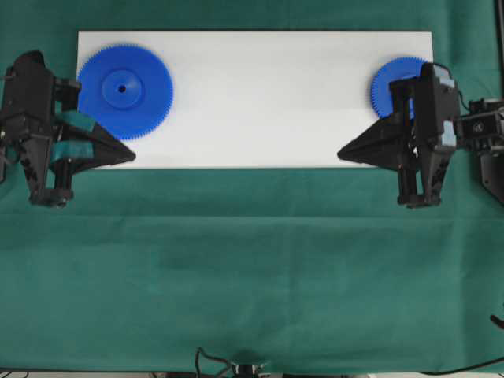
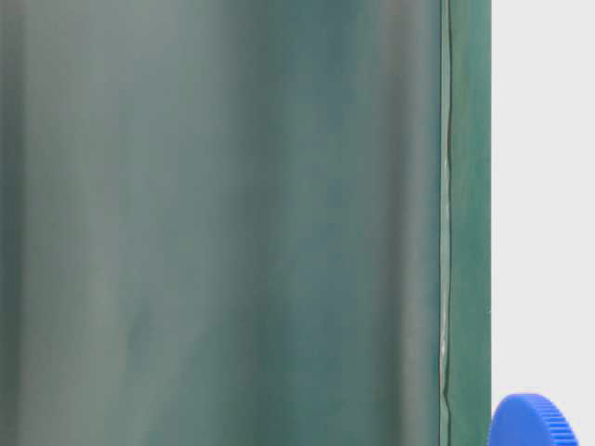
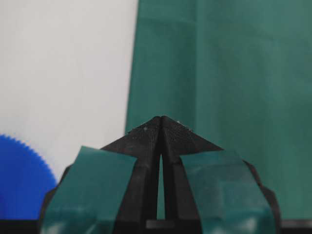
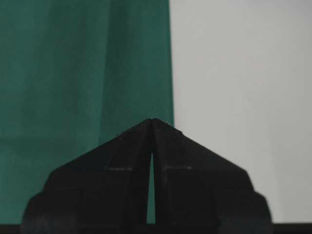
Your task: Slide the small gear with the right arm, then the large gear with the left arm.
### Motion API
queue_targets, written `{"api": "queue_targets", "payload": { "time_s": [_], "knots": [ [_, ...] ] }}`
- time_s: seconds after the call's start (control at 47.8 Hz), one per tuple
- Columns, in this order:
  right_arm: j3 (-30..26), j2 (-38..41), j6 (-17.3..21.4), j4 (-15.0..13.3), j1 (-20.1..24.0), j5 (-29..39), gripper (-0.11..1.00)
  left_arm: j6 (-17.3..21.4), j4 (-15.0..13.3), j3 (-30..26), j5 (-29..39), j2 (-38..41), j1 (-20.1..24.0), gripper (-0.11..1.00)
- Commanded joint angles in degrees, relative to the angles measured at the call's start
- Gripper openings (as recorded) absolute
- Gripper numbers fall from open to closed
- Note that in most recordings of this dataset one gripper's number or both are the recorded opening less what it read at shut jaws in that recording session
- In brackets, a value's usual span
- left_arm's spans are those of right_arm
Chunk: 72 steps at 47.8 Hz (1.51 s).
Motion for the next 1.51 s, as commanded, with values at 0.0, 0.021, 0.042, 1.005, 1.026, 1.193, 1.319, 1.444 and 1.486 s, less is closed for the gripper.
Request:
{"api": "queue_targets", "payload": {
  "time_s": [0.0,0.021,0.042,1.005,1.026,1.193,1.319,1.444,1.486],
  "knots": [
    [-1.85,0.26,0.09,-0.09,1.14,-0.97,0.52,0.18,0.09,-1.32,-0.62,-0.09,-1.05,0.00],
    [-1.93,0.35,0.09,-0.09,1.41,-0.97,0.52,0.18,0.09,-1.32,-0.62,-0.18,-1.23,0.00],
    [-2.02,0.44,0.09,-0.09,1.58,-1.14,0.52,0.18,0.09,-1.32,-0.62,-0.18,-1.41,0.00],
    [-2.29,0.97,-0.35,-7.47,2.55,-7.65,0.52,9.05,0.18,-1.41,-5.19,-0.62,-2.02,0.00],
    [-2.29,0.97,-0.26,-7.65,2.55,-7.65,0.52,9.49,0.09,-1.41,-5.36,-0.62,-2.02,0.00],
    [-2.29,0.88,-0.26,-7.73,2.64,-7.38,0.52,11.25,0.18,-1.41,-6.06,-0.53,-2.02,0.00],
    [-2.29,0.97,-0.26,-7.73,2.64,-7.38,0.52,11.25,0.09,-1.32,-6.06,-0.53,-2.02,0.00],
    [-2.29,0.97,-0.26,-7.73,2.64,-7.65,0.52,11.25,0.09,-1.41,-6.06,-0.26,-2.02,0.00],
    [-2.29,0.97,-0.26,-7.73,2.64,-7.65,0.52,11.25,0.09,-1.41,-6.06,-0.18,-2.02,0.00]
  ]
}}
